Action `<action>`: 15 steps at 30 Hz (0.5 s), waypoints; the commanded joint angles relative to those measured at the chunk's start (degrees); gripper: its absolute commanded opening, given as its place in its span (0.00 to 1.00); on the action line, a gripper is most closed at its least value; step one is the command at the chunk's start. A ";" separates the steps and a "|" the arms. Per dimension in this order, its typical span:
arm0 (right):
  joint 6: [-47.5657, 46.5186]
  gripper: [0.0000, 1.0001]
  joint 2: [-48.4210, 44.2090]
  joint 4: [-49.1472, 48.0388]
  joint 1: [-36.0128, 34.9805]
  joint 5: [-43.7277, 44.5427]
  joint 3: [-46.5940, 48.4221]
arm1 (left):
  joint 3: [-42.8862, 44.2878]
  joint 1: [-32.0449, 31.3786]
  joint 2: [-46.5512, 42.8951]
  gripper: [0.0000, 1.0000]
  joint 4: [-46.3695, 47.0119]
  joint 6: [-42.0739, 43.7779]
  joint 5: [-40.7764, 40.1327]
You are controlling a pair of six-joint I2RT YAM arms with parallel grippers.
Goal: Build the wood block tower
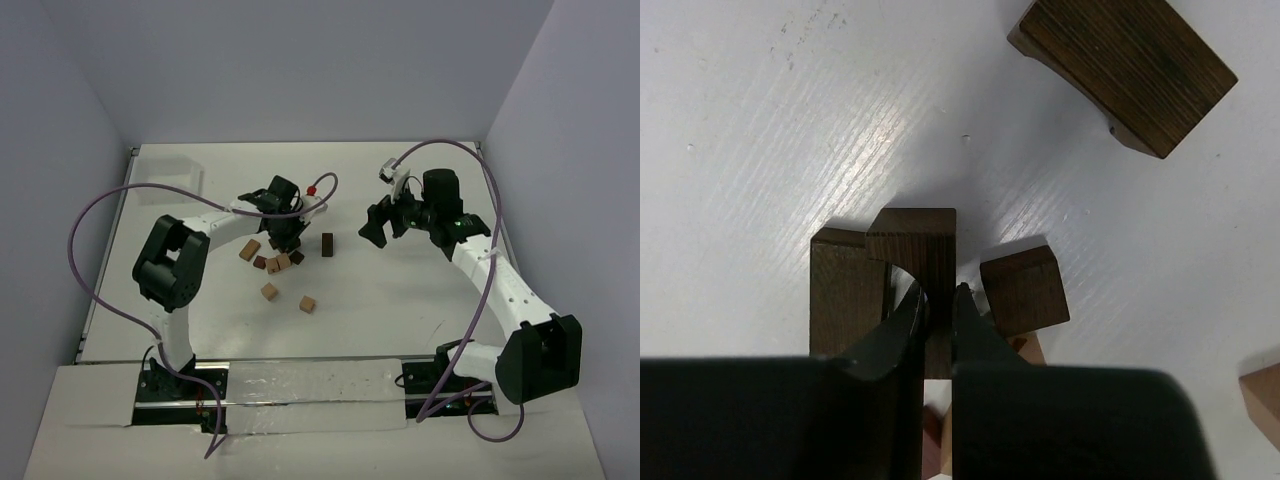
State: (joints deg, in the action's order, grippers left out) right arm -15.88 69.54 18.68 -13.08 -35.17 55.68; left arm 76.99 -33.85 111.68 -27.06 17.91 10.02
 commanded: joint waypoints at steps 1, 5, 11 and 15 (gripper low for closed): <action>-1.82 1.00 -2.62 -0.18 0.43 1.51 -0.03 | 1.82 -0.23 -2.09 0.02 0.53 -1.17 0.41; -4.06 1.00 -4.24 0.52 0.26 2.29 1.21 | 6.05 1.98 -7.12 0.00 -4.23 -6.40 9.95; -5.18 1.00 -3.19 1.90 -3.75 -1.09 8.03 | 0.89 10.56 -23.44 0.00 4.56 -31.35 33.94; -4.52 1.00 1.01 2.69 -10.75 -1.40 16.32 | -1.06 12.62 -28.17 0.00 6.24 -46.66 29.86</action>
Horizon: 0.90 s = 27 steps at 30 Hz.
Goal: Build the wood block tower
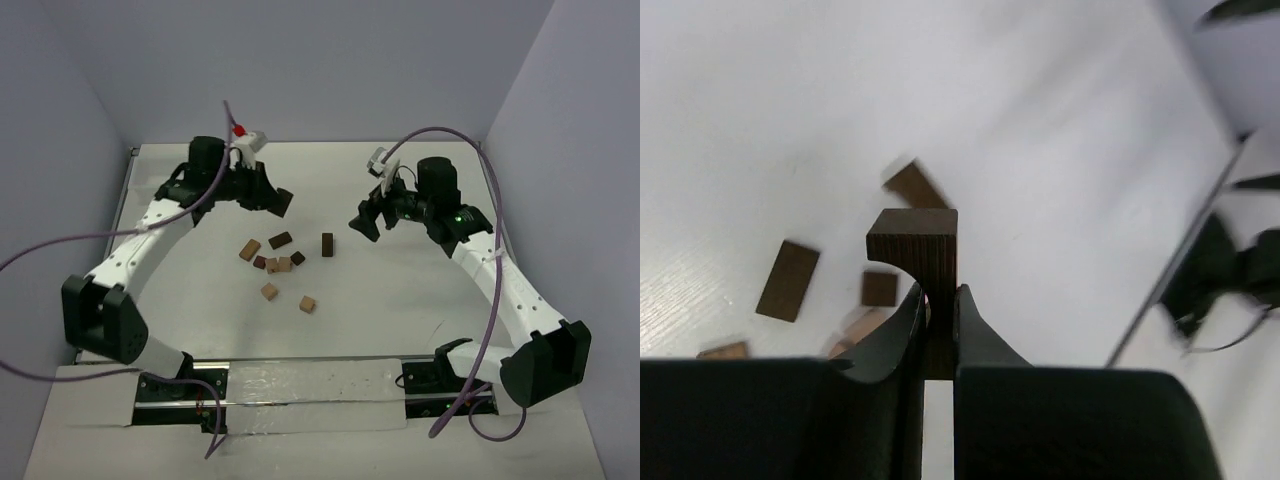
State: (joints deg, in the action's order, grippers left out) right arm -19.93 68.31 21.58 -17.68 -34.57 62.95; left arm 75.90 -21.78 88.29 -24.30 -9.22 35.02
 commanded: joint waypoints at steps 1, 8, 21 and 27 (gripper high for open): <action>-0.61 1.00 3.75 0.14 -7.14 -2.06 10.39 | 0.32 1.30 -4.65 0.00 3.05 -22.58 5.37; -4.61 1.00 10.63 4.06 -16.27 -2.61 21.03 | -4.97 4.03 -6.33 0.00 9.20 -35.94 11.48; -10.39 1.00 19.54 4.53 -24.77 1.60 24.33 | -9.84 4.03 -9.62 0.00 15.25 -41.22 17.15; -11.94 1.00 20.95 4.95 -24.69 1.29 24.93 | -11.61 4.04 -11.70 0.00 16.95 -40.70 17.93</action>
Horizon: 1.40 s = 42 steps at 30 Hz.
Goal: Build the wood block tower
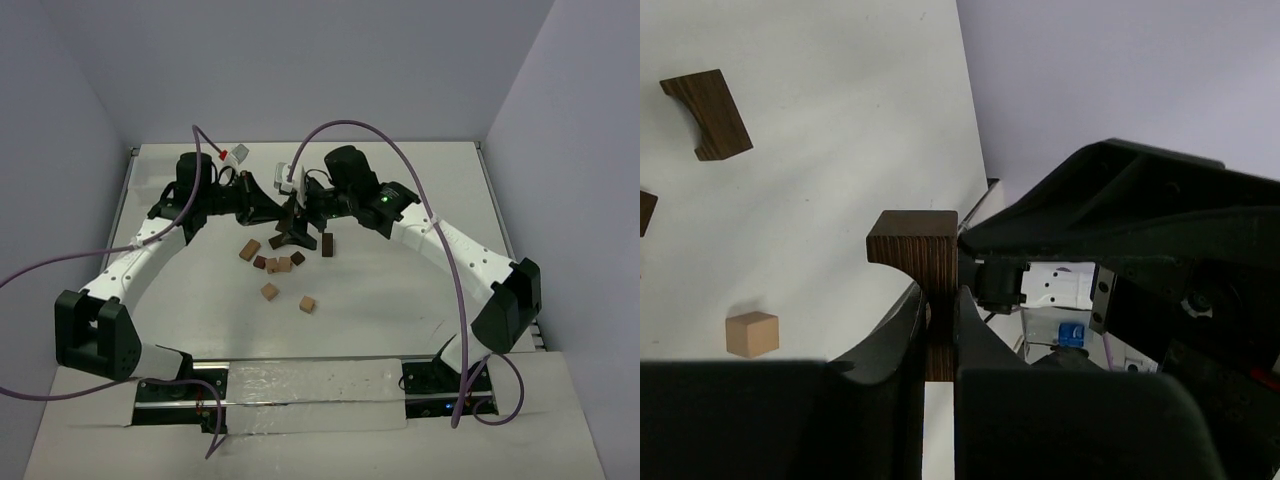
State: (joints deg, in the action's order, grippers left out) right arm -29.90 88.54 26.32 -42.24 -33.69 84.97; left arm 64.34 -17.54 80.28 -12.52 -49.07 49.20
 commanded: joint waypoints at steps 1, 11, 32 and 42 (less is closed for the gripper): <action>-2.06 0.98 0.88 0.28 -0.19 0.07 2.98 | -0.16 -0.22 -3.78 0.00 5.23 -0.91 3.86; -2.71 0.96 1.32 -0.22 -0.16 1.08 1.99 | -1.33 -0.22 -4.72 0.00 7.47 -1.94 5.16; -16.82 0.34 -1.39 9.81 9.30 -0.63 -3.79 | 3.50 5.00 -1.53 0.99 -5.74 14.45 1.55; -43.50 0.30 7.09 23.57 23.51 4.38 -8.29 | 7.84 8.43 1.79 0.99 -13.37 30.75 7.10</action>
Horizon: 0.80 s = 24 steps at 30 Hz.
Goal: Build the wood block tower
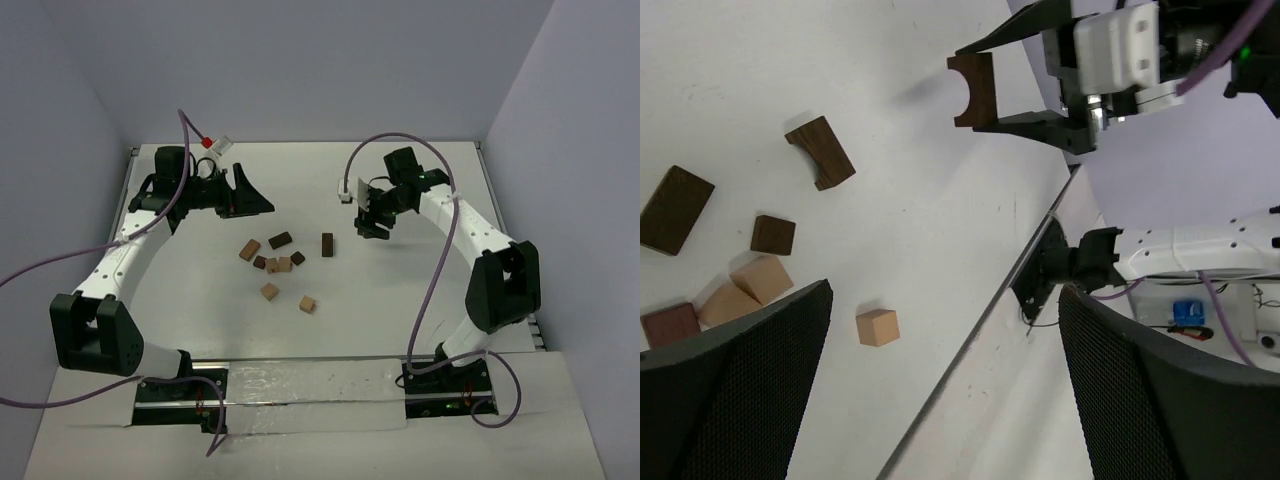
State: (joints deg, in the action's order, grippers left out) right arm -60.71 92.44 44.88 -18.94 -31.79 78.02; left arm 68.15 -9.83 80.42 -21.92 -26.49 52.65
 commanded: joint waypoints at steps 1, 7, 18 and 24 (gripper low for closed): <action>-13.08 0.30 4.42 5.20 0.22 2.79 -1.08 | 4.19 0.98 2.28 0.99 -4.28 8.36 4.57; -13.26 0.30 12.70 6.00 0.09 0.90 4.53 | 4.92 1.89 4.43 0.99 -4.60 8.12 6.32; -9.37 0.32 20.76 2.78 -3.47 1.75 7.70 | 5.60 3.43 5.16 0.99 -3.47 7.59 7.95; -7.14 0.34 22.91 2.17 -5.20 1.94 9.05 | 5.56 3.83 5.33 0.99 -3.46 8.18 8.26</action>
State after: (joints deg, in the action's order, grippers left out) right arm -69.68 114.59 48.22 -23.25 -29.38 84.13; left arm 71.19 -6.59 85.81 -26.46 -19.86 58.87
